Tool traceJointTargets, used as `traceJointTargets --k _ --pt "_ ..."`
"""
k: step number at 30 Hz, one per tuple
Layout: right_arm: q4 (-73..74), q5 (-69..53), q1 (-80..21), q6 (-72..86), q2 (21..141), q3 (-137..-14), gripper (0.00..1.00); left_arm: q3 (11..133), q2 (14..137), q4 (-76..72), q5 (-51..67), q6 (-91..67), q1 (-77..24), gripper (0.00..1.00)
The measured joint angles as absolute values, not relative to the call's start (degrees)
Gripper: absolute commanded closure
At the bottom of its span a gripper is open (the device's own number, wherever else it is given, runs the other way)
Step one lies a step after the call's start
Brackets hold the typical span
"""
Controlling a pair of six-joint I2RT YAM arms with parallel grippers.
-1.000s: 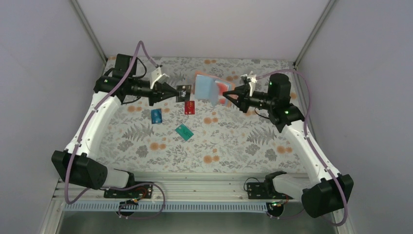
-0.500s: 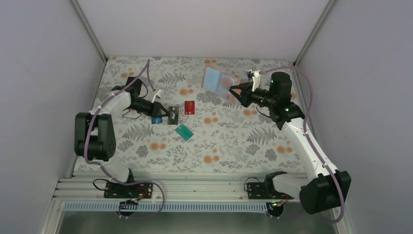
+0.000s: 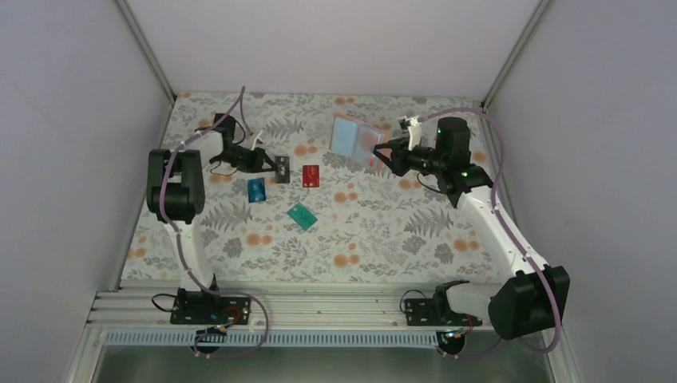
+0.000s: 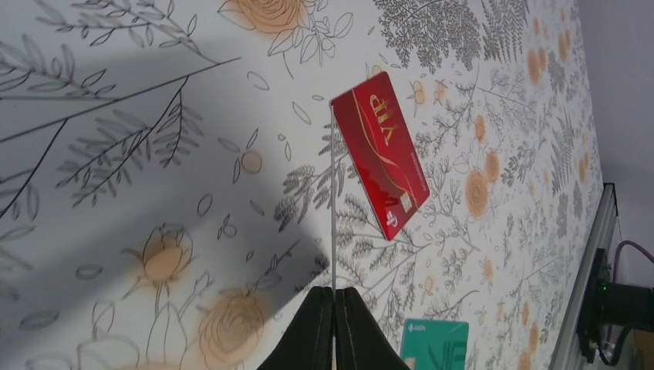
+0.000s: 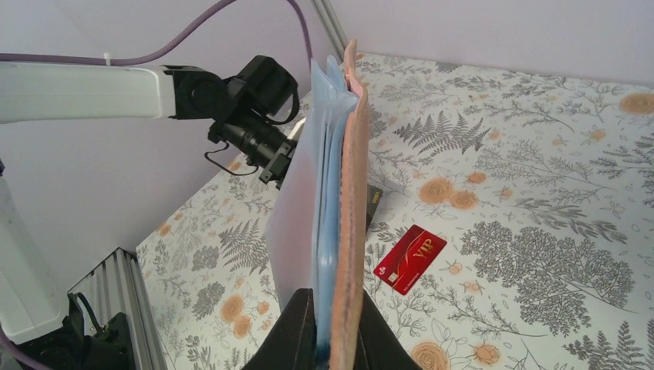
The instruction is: Take the credit cards out of the card holder
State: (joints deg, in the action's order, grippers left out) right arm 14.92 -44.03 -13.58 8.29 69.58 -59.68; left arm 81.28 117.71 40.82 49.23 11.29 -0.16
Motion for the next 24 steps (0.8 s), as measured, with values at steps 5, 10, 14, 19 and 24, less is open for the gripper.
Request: traceJointTargets --k 5,10,14,19,24 --pt "15.31 -44.64 -13.58 8.1 69.89 -59.68 0.96 84.49 121.14 41.25 48.31 11.33 -1.41 0.98" --pt "15.38 -45.04 -13.58 7.73 69.89 -59.68 0.96 85.95 124.31 42.48 47.31 11.31 -1.39 0.97" --pt "15.42 -45.43 -13.58 7.49 69.89 -59.7 0.96 87.13 126.08 43.38 45.91 11.29 -1.3 0.82" --pt "15.57 -46.68 -13.58 7.29 69.89 -59.7 0.96 89.69 126.23 44.8 42.11 11.62 -1.34 0.5" --pt "16.38 -48.75 -13.67 6.76 69.89 -59.9 0.96 90.63 124.49 45.65 40.01 12.45 -1.34 0.39"
